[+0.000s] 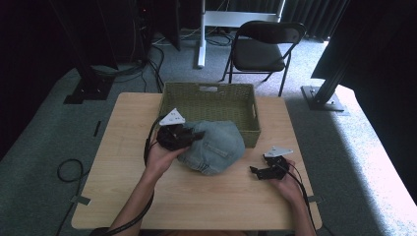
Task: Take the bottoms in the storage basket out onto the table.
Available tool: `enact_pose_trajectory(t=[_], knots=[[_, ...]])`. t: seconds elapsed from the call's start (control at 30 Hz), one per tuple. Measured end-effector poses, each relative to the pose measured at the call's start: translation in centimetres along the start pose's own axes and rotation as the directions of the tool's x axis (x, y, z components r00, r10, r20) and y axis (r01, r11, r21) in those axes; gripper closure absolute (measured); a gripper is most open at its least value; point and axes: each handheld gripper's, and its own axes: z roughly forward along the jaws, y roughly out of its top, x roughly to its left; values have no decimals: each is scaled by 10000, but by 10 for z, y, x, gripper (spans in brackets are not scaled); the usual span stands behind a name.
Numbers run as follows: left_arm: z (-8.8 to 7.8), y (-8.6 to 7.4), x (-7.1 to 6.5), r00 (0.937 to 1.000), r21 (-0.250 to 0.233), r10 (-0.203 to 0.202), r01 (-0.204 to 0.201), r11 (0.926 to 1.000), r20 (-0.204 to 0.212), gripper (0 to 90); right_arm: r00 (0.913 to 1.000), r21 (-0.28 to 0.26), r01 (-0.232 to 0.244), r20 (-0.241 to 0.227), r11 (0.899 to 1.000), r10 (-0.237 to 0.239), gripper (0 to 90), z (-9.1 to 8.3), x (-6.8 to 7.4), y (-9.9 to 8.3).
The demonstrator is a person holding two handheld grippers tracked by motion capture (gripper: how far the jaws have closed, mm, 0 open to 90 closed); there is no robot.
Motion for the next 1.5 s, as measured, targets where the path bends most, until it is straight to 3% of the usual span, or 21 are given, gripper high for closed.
enact_pose_trajectory(t=[0.2,0.37,0.9,0.97,1.07,1.2,1.4,1.5], knots=[[10,-28,2,9986,382,-486,478,9981,210,752,10000,-12,-14,-2,10000,14,157,0,0,0],[12,-46,4,9945,408,-922,902,9951,490,752,10000,-3,-4,7,10000,4,157,0,0,0],[-11,-48,-17,9945,199,-304,285,9994,999,753,10000,1,-3,8,10000,3,157,0,0,0],[-9,-50,-16,9956,331,-240,211,9992,905,752,10000,-3,-12,9,10000,12,157,0,0,0],[1,-62,-6,9966,642,-609,573,9963,556,748,10000,-3,-23,10,10000,23,157,0,0,0],[7,-72,3,9941,681,-964,929,9933,503,734,10000,0,-15,9,10000,15,157,0,0,0],[15,-80,8,9945,906,-1037,1018,9907,164,689,10000,-3,-11,11,10000,11,157,0,0,0],[23,-87,8,9954,1214,-929,952,9880,-246,662,10000,0,-18,12,10000,18,157,0,0,0]])
